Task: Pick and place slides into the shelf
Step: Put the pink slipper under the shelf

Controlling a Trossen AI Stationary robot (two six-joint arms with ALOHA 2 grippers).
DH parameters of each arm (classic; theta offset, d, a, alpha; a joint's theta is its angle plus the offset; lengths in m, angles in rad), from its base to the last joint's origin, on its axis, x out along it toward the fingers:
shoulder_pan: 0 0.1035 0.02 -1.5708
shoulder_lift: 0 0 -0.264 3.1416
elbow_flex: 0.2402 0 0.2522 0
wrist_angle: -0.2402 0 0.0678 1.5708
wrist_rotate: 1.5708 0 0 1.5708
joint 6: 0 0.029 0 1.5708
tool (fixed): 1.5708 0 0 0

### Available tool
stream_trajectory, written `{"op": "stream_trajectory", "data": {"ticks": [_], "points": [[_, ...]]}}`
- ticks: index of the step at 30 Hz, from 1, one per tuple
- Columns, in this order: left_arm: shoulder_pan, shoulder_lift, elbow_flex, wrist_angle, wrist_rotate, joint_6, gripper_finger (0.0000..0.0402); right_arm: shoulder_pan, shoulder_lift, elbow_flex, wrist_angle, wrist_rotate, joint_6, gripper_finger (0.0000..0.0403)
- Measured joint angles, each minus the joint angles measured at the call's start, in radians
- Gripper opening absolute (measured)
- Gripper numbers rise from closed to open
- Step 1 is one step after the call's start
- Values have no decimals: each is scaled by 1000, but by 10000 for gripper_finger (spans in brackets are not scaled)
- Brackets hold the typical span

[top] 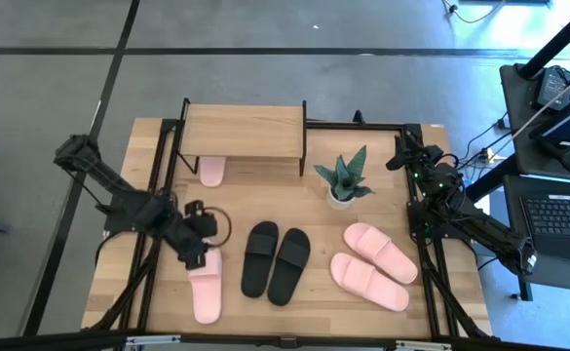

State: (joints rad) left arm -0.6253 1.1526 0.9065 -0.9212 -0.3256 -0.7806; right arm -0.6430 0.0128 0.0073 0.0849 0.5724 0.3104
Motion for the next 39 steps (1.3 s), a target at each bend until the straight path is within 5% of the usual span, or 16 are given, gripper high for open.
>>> {"op": "stream_trajectory", "data": {"ticks": [13, 22, 26, 39], "points": [[-187, 370, 319, -251, 29, -242, 177, 0, 0, 0, -5, 0, 3, 200], [-252, 594, 383, -254, 100, -402, 177, 0, 0, 0, -5, 0, -1, 200], [-252, 648, 383, -269, 175, -421, 177, 0, 0, 0, -5, 0, -4, 200], [-245, 682, 389, -406, 182, -492, 176, 0, 0, 0, -5, 0, -4, 200]]}}
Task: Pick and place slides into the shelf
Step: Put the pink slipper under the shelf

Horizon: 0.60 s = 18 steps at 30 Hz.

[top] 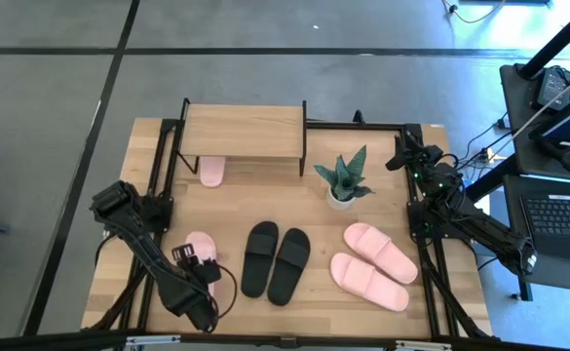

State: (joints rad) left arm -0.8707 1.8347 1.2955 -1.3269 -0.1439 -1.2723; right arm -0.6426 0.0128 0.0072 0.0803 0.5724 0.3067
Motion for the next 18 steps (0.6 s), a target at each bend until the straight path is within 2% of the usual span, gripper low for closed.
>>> {"op": "stream_trajectory", "data": {"ticks": [4, 11, 18], "points": [[0, 0, 0, -24, -18, 22, 176, 0, 0, 0, 0, 0, -3, 200], [-3, 0, 0, -43, -121, 51, 176, 0, 0, 0, 0, 0, -54, 200], [-3, 0, 0, -42, -127, 52, 176, 0, 0, 0, 0, 0, -54, 200]]}}
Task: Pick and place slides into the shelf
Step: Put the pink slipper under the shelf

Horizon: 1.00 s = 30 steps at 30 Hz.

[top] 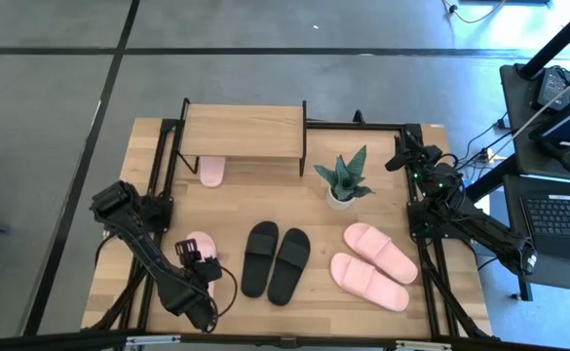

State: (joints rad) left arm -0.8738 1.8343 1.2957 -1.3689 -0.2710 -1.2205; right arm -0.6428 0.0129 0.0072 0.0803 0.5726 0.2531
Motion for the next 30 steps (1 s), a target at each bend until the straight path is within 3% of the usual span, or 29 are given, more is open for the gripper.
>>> {"op": "stream_trajectory", "data": {"ticks": [12, 24, 27, 30], "points": [[1, 0, -1, 14, -8, -4, 176, 0, 0, 0, 0, 0, 0, 200], [25, 0, -93, 20, 0, -1, 173, 0, 0, 0, 0, 0, -2, 200], [44, 0, -101, 19, 0, 1, 150, 0, 0, 0, 0, 0, -2, 200], [60, 0, -103, 19, -1, 41, 101, 0, 0, 0, 0, 0, -1, 200]]}}
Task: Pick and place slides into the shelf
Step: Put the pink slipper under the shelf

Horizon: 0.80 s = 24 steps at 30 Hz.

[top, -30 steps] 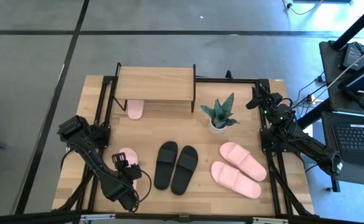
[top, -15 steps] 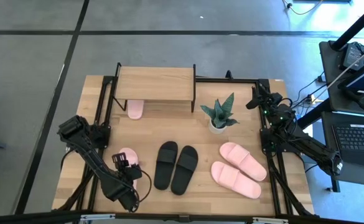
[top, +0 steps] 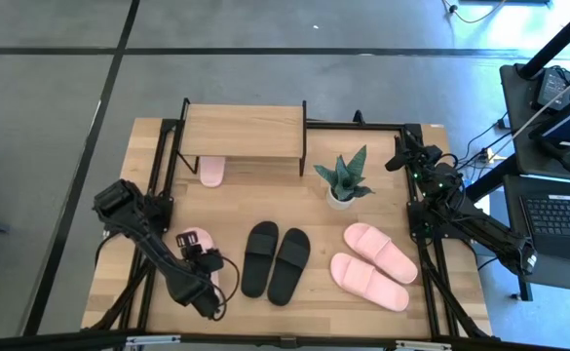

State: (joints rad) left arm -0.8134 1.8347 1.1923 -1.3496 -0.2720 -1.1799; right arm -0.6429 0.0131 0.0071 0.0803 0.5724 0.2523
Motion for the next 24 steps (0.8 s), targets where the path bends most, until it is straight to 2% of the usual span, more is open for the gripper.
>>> {"op": "stream_trajectory", "data": {"ticks": [3, 5, 9, 13, 18, 21, 24], "points": [[12, 0, 0, -1, -7, 53, 35, 0, 0, 0, 0, 0, 0, 200], [21, 0, 0, -6, -6, 91, 12, 0, 0, 0, 0, 0, 0, 200], [49, -11, 19, -67, 2, 127, 8, 0, 0, 0, 0, 0, 0, 200], [79, -49, 100, -166, -17, 176, 6, 0, 0, 0, 0, 0, 0, 200], [134, -143, 195, -221, -159, 226, 4, 0, 0, 0, 0, 0, 0, 200], [182, -206, 219, -215, -246, 305, 3, 0, 0, 0, 0, 0, 0, 200], [252, -245, 219, -217, -286, 432, 2, 0, 0, 0, 0, 0, -1, 200]]}}
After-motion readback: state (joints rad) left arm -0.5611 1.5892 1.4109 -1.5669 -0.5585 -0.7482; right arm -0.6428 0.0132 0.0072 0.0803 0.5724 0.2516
